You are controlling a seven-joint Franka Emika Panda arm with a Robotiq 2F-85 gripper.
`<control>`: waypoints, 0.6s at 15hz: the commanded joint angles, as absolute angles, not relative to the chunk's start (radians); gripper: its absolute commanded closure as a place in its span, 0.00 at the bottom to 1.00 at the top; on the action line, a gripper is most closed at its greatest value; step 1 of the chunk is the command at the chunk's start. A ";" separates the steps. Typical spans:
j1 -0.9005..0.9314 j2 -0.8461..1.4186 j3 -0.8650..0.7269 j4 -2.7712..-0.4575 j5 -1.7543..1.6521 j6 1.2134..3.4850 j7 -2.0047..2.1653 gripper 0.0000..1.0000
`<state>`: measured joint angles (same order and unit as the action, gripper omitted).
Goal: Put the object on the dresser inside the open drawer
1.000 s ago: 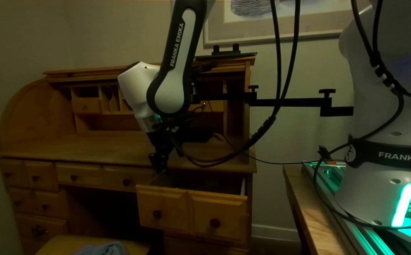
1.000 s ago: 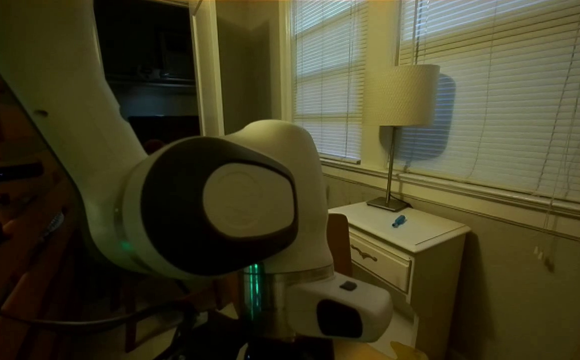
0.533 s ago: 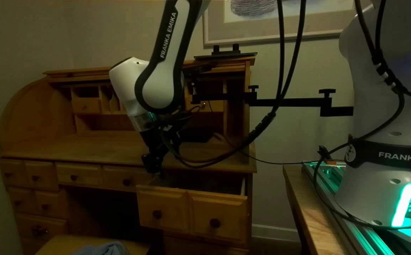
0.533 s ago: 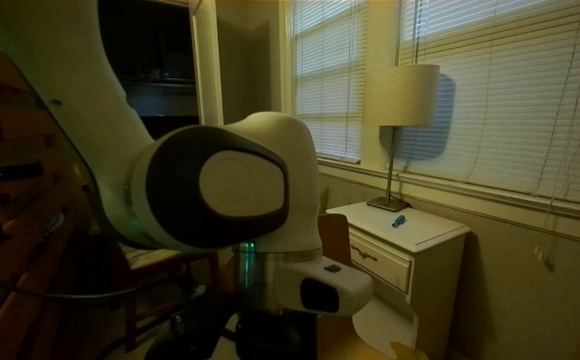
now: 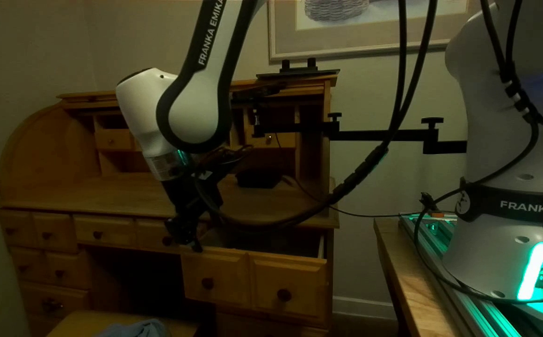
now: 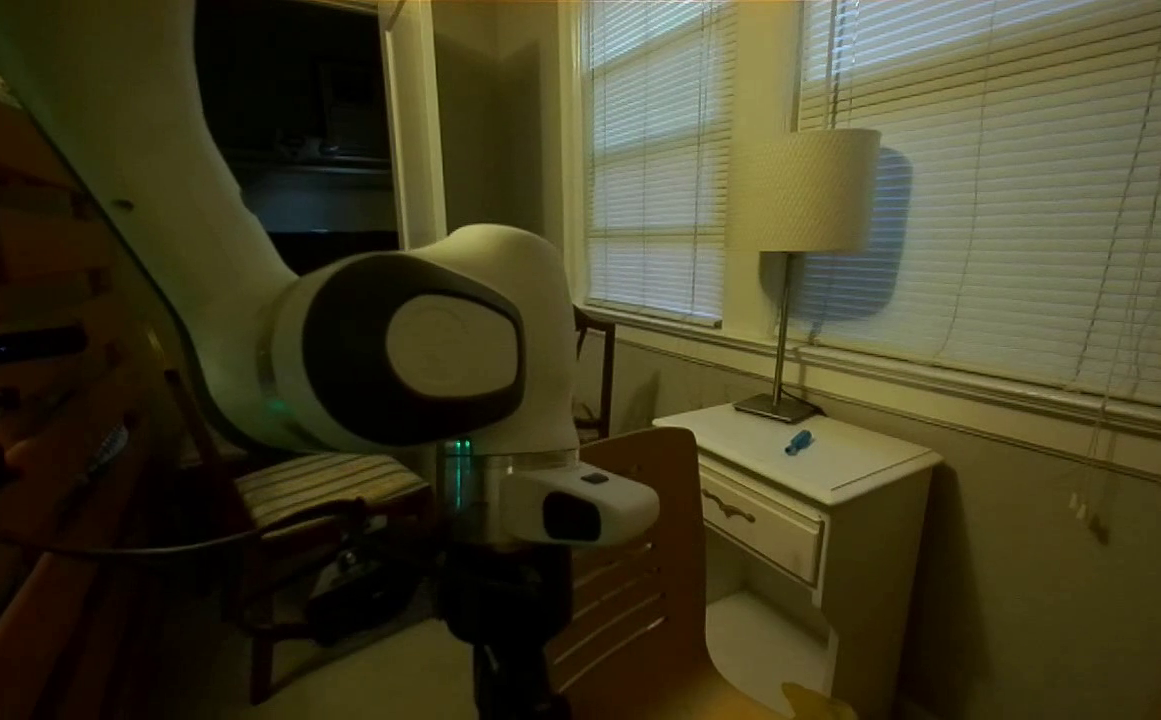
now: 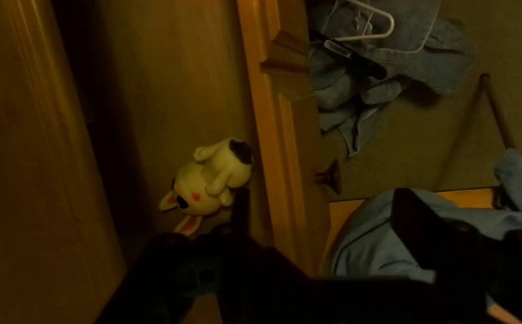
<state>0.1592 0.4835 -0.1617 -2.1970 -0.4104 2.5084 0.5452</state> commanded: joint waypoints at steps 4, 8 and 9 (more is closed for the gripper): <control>0.177 0.498 -0.122 -2.233 -0.352 2.576 0.522 0.70; 0.209 0.521 -0.148 -2.253 -0.390 2.609 0.532 0.99; 0.223 0.531 -0.161 -2.256 -0.404 2.615 0.542 1.00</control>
<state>0.1857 0.5153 -0.1294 -2.2331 -0.3932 2.5798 0.5430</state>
